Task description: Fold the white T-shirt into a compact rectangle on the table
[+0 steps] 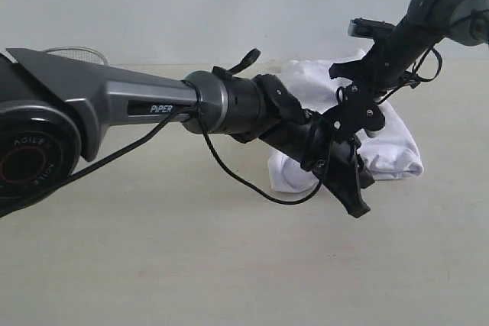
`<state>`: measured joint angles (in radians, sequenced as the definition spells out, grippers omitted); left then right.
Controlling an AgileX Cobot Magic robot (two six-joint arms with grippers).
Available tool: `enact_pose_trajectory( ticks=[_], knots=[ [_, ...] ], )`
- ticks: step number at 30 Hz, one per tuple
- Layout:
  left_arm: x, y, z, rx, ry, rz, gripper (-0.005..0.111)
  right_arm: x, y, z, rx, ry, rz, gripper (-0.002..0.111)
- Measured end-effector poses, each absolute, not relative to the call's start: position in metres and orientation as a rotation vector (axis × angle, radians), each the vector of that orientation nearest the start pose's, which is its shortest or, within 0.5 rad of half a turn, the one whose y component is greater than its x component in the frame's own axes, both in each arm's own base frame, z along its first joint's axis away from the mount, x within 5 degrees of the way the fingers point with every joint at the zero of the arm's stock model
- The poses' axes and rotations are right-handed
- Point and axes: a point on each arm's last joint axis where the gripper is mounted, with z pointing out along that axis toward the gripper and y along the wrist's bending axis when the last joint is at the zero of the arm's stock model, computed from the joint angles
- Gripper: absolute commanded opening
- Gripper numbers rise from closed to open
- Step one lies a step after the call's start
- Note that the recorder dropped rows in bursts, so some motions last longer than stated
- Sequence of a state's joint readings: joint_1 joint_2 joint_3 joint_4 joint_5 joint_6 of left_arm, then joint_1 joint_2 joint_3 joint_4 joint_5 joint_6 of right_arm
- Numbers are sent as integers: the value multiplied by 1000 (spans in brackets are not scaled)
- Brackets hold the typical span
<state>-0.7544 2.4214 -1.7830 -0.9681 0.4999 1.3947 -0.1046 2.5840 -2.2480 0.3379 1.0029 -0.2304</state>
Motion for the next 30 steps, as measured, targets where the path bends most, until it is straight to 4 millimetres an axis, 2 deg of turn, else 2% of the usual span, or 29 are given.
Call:
enact_pose_trajectory(
  ticks=[4, 7, 9, 12, 16, 18, 21, 27, 30],
  knots=[
    [341, -382, 117, 1646, 1832, -709, 4, 539, -31, 120, 4, 2755, 356, 0],
    [340, -380, 142, 1692, 1756, -651, 4, 539, -32, 125, -36, 2765, 338, 0],
    [347, -375, 161, 1648, 1724, -572, 4, 538, -34, 130, -61, 2774, 311, 0],
    [368, -362, 173, 1527, 1730, -470, 4, 533, -37, 156, -90, 2770, 280, 0],
    [398, -341, 153, 1406, 1795, -368, 4, 524, -37, 189, -115, 2775, 284, 0],
    [408, -334, 137, 1360, 1822, -317, 4, 522, -37, 195, -119, 2775, 285, 0],
    [416, -334, 122, 1323, 1833, -281, 4, 521, -37, 195, -121, 2783, 289, 0],
    [427, -339, 115, 1244, 1831, -266, 4, 522, -29, 195, -121, 2779, 333, 0],
    [433, -335, 109, 1204, 1851, -262, 4, 522, -26, 194, -138, 2785, 318, 0]
  ],
)
